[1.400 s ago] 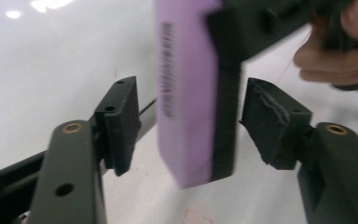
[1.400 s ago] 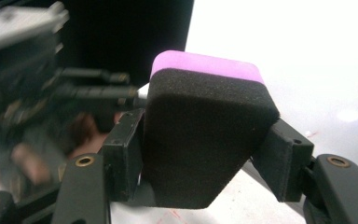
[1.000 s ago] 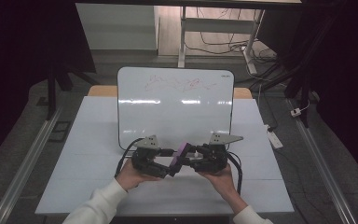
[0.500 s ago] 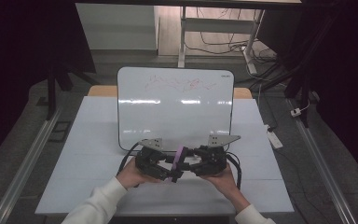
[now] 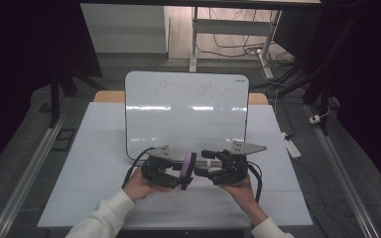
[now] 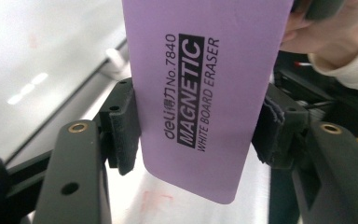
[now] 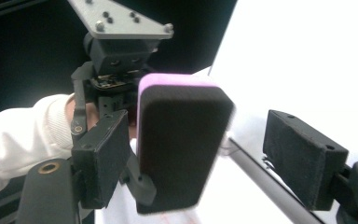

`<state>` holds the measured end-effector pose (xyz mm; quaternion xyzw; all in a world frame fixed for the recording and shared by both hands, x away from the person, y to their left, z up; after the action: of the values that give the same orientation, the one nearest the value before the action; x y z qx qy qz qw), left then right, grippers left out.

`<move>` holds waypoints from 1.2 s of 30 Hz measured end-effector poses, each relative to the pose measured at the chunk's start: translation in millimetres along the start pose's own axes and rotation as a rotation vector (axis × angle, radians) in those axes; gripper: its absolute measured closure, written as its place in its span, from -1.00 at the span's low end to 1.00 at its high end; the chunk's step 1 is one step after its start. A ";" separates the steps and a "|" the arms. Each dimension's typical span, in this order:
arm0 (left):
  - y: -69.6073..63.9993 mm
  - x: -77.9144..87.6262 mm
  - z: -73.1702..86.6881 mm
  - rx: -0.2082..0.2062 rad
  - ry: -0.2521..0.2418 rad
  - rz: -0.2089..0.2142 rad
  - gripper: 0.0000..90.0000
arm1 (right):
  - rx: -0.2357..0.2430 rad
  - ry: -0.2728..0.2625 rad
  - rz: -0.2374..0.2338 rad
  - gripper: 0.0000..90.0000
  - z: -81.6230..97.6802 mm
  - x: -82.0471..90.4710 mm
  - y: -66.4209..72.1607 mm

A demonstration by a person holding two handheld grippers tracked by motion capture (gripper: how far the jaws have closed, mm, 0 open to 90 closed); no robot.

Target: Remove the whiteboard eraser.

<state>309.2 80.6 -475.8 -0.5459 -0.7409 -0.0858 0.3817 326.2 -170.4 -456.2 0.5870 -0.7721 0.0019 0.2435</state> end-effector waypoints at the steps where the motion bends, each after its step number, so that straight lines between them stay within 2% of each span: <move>1: 0.4 1.9 0.2 0.013 -0.007 -0.009 -0.10 | -0.001 -0.004 0.014 -0.50 0.7 3.3 -0.5; 5: -0.1 11.2 2.2 0.019 -0.039 -0.065 -0.10 | -0.005 -0.013 0.075 -0.48 7.3 19.4 -2.2; 8: -0.2 18.5 3.1 0.030 -0.064 -0.095 -0.10 | -0.029 -0.016 0.123 -0.47 15.7 33.7 -5.2; 11: -0.5 24.8 3.2 0.034 -0.081 -0.125 -0.10 | -0.040 -0.009 0.175 -0.45 28.3 49.0 -7.2; 13: 0.3 28.9 2.6 0.045 -0.096 -0.127 -0.10 | -0.063 -0.008 0.216 -0.44 40.1 63.5 -10.3; 14: 0.8 30.5 2.3 0.049 -0.100 -0.134 -0.10 | -0.063 -0.008 0.216 -0.44 40.1 63.5 -10.3; 18: 1.6 38.9 1.1 0.060 -0.111 -0.187 -0.10 | -0.070 0.009 0.283 -0.43 55.6 81.5 -13.2; 25: 5.9 56.2 0.1 0.098 -0.154 -0.308 -0.10 | -0.083 0.024 0.319 -0.41 68.2 92.0 -16.8; 31: 11.0 72.5 -5.2 0.112 -0.197 -0.368 -0.10 | -0.084 0.043 0.328 -0.40 75.4 96.1 -17.2; 36: 21.8 93.3 -15.8 0.170 -0.235 -0.434 -0.10 | -0.079 0.051 0.332 -0.40 79.4 98.9 -17.4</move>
<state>325.2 149.8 -409.6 -0.3461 -0.8845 -0.0390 0.3103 293.2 -288.3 -493.7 0.4411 -0.8515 0.0265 0.2824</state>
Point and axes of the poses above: each handheld gripper's, and its own axes: x roughly backward along the jaws, z roughly out of its underside, y roughly to its left, the point moved 1 cm from there along -x, roughly forward along the jaws, and after that the axes turned 9 degrees about y, right-handed, at the moved point
